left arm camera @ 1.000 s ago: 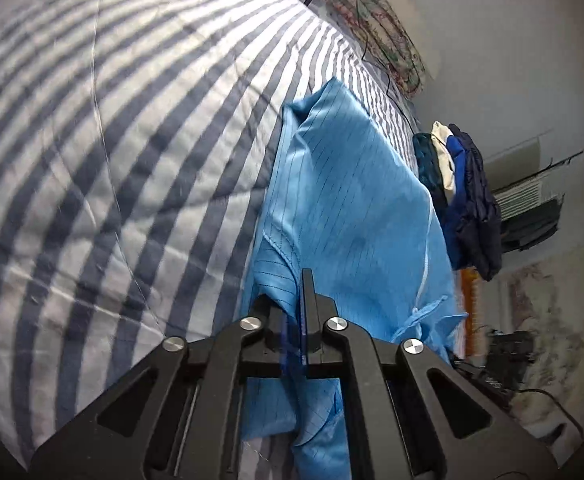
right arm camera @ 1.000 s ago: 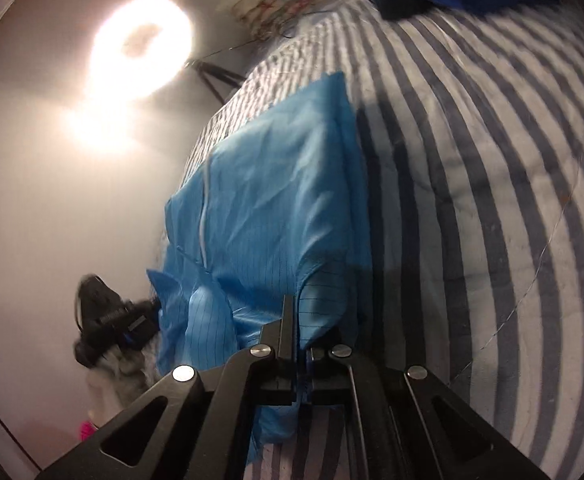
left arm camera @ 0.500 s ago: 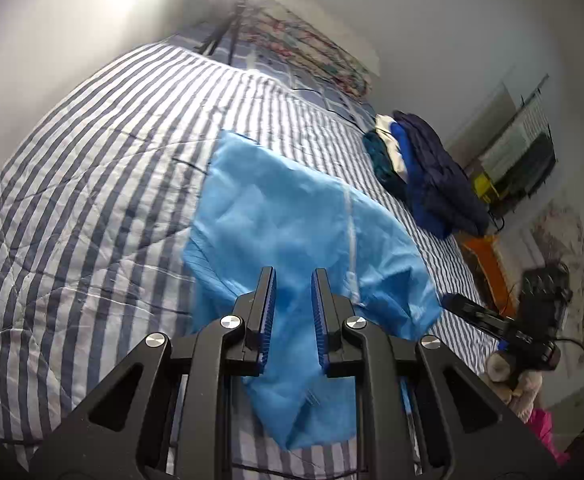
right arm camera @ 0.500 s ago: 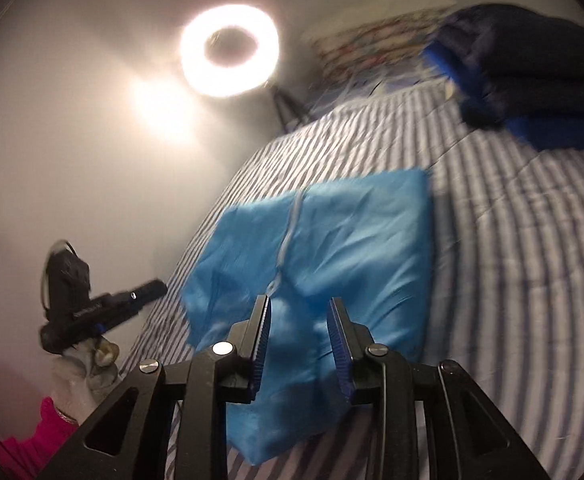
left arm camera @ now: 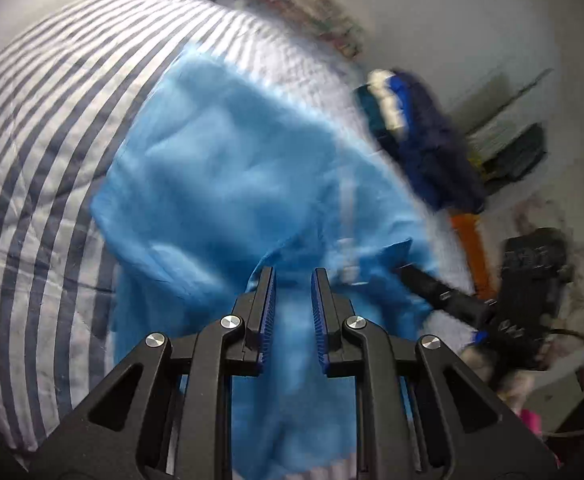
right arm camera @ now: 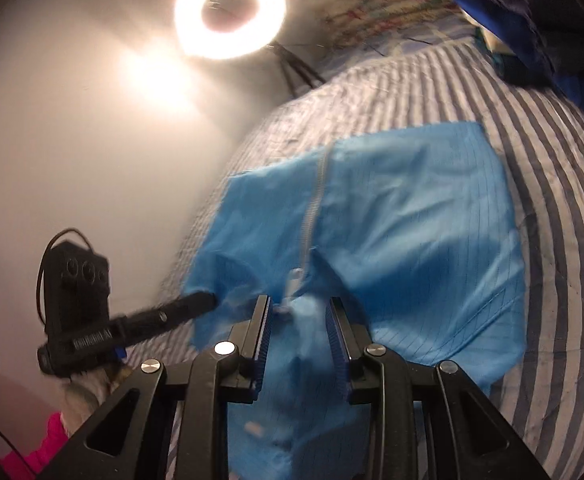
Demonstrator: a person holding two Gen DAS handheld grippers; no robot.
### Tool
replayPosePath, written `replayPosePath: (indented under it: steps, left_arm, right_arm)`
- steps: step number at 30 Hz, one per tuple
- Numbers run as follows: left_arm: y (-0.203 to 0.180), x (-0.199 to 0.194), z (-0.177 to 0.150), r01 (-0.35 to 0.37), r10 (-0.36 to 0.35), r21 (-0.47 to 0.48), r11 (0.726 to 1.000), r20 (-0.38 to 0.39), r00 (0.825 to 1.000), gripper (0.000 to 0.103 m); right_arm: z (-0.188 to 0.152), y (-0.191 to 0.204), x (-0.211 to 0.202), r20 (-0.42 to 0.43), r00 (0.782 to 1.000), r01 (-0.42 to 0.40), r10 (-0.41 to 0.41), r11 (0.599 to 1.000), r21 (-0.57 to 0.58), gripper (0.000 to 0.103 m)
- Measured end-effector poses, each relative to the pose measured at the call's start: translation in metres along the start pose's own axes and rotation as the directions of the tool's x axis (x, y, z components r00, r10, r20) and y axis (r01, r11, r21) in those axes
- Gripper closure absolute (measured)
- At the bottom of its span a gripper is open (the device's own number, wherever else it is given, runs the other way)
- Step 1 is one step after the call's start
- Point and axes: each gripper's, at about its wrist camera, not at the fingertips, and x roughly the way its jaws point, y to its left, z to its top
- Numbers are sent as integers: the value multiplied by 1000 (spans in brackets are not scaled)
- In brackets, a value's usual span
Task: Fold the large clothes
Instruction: 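Lower the folded jacket onto the bed and open both grippers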
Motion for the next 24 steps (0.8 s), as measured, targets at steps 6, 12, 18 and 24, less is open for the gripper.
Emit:
replayPosePath:
  steps: [6,12,18,24]
  left_arm:
    - [10,-12,4,-1,2,-64,998,26,1000,88]
    - [-39,-35,-15,99,-101,75,992,30,994,88]
    - [-64,13,-40,185,-180,41,982,-104,978,88]
    - [-75,54,-77,218,-202,48,975,-229,952,88]
  right_arm:
    - [3,-25,-22,15,999,45,-46,997,63,68]
    - [-1,-30,-55,75,997,-34,31,998,45,71]
    - [-4,-31,-49,53,997,-62,60,997,50,80]
    - [-6,-29,-29,14,999,-37,36,998,53,81]
